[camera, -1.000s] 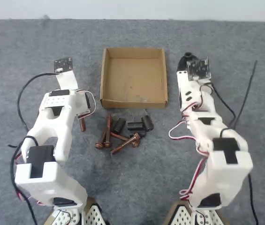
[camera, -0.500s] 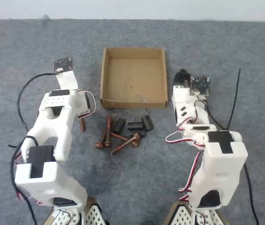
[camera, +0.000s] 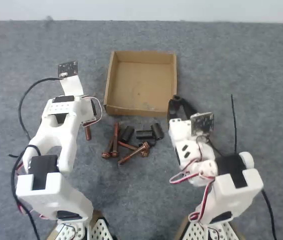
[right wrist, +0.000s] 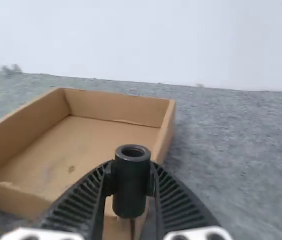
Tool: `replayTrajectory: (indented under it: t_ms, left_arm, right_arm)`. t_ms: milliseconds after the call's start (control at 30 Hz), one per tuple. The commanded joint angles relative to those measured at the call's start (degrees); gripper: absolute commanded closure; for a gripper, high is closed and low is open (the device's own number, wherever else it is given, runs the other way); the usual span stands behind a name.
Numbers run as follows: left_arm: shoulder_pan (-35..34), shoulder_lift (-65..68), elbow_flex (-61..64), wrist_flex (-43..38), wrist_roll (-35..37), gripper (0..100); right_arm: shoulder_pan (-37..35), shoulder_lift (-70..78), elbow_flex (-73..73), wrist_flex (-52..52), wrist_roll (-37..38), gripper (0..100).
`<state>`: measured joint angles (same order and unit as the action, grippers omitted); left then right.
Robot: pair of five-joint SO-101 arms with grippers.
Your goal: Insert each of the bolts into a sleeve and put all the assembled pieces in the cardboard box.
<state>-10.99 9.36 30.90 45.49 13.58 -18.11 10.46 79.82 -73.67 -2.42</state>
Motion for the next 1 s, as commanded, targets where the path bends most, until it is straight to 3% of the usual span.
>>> replayTrajectory:
  t_ms: [0, 500, 967]
  left_arm:
    - [-0.09, -4.04, -0.13, -1.23, -0.44, 99]
    - [0.00, -4.04, -0.13, -1.14, -0.44, 99]
    - [0.09, -4.04, -0.04, -1.14, -0.44, 99]
  right_arm:
    - [-2.15, -5.49, 4.04, -3.65, -0.35, 99.2]
    - [-8.13, -10.33, 16.35, -12.35, -0.44, 99.2]
    - [-22.20, -10.24, 14.86, -12.00, 0.00, 99.2]
